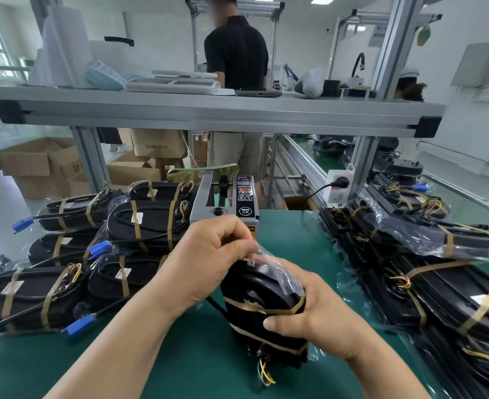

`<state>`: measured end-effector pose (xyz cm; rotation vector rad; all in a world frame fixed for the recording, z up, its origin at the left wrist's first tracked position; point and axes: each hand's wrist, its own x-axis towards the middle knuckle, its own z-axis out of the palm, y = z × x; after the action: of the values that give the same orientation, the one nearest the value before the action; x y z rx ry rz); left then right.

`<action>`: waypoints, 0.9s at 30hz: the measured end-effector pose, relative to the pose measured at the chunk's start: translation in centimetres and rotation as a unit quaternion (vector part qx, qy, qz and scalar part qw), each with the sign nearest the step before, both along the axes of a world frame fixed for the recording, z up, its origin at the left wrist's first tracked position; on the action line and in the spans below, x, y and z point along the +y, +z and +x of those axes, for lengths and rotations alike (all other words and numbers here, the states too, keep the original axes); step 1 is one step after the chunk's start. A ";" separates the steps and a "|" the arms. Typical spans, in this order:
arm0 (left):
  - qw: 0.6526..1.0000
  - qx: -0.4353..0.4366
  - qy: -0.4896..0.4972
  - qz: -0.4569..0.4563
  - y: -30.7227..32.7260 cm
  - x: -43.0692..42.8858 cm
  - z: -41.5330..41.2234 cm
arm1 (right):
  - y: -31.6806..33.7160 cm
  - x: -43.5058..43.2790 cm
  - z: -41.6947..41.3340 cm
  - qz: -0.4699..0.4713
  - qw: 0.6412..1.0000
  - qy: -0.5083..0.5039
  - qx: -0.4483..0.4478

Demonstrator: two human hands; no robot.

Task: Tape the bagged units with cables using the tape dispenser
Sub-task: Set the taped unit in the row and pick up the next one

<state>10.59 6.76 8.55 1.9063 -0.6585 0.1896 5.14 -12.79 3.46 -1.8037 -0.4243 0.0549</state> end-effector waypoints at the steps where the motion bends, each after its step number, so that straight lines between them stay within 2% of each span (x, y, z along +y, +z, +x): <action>1: 1.000 0.005 -0.001 -0.004 0.0 -0.1 0.1 | 0.0 0.0 0.0 0.002 1.000 0.011 0.003; 4: 0.999 0.035 -0.017 -0.033 -0.1 -0.6 0.2 | -0.4 0.4 0.0 0.014 0.998 0.057 0.012; 7: 0.995 0.062 -0.045 -0.060 0.3 -0.9 0.3 | -0.7 0.1 0.0 0.038 0.998 0.055 0.010; 11: 0.992 0.092 -0.076 -0.043 2.3 -0.4 0.2 | -1.4 -0.7 -0.1 0.060 0.997 0.044 0.012; 14: 0.978 0.127 -0.092 -0.141 3.6 0.7 -0.4 | -1.9 -0.9 -0.2 0.074 0.997 0.004 0.005; 17: 0.961 0.148 0.007 -0.235 2.7 2.2 0.1 | -2.2 -1.1 -0.2 0.086 0.994 -0.071 -0.016; 19: 0.932 0.219 0.110 -0.267 0.5 2.4 1.2 | -2.6 -0.8 -0.1 0.102 0.985 -0.136 -0.028; 21: 0.883 0.315 0.186 -0.293 -2.2 1.9 2.5 | -2.8 0.0 -0.1 0.101 0.974 -0.200 -0.039; 24: 0.822 0.411 0.219 -0.328 -5.1 0.9 4.1 | -3.4 1.3 0.0 0.105 0.961 -0.250 -0.048; 27: 0.794 0.446 0.213 -0.354 -6.2 0.0 5.6 | -3.7 2.1 0.3 0.130 0.952 -0.273 -0.042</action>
<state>16.22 6.79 2.33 1.1557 0.4610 -0.1772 5.45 -10.73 -0.25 -1.6079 0.0210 -0.4459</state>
